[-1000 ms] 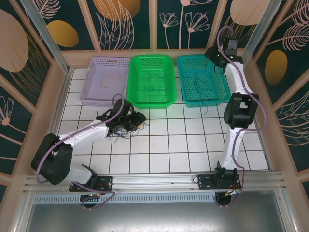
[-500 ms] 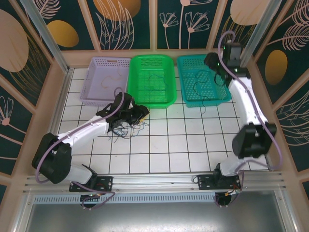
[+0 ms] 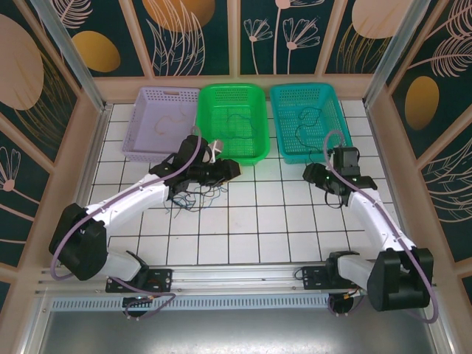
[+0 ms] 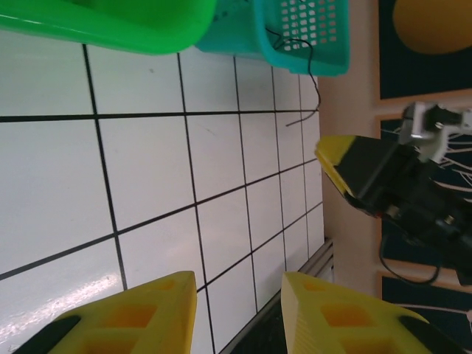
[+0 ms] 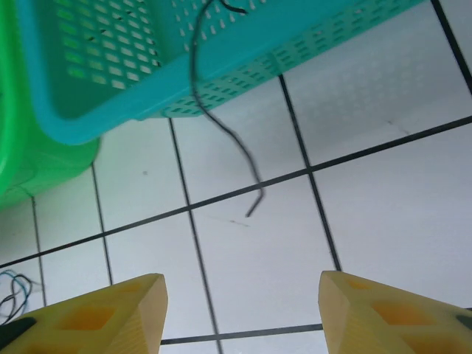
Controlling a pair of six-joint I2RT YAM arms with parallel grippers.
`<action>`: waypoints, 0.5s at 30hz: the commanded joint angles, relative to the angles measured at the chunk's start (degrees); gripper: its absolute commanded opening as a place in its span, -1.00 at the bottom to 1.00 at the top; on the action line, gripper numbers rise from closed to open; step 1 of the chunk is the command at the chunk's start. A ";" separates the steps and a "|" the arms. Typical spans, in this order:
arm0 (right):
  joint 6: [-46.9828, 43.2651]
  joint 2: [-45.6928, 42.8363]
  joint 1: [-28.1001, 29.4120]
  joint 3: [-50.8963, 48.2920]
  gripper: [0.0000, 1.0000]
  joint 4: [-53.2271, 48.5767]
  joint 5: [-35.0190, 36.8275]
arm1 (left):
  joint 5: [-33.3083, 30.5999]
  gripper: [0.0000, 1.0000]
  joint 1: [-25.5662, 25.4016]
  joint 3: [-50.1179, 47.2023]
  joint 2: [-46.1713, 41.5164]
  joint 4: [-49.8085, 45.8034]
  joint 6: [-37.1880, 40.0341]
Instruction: Untangle the cables
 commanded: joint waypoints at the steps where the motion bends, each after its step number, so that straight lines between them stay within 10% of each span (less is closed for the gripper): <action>1: -5.93 2.92 -2.45 1.17 0.14 2.78 -3.80 | 1.83 -0.25 -0.76 1.84 0.36 2.26 2.08; 15: -7.29 11.27 -3.90 2.77 -0.24 11.97 -7.30 | 1.57 -0.25 -1.38 1.61 -0.61 3.41 0.77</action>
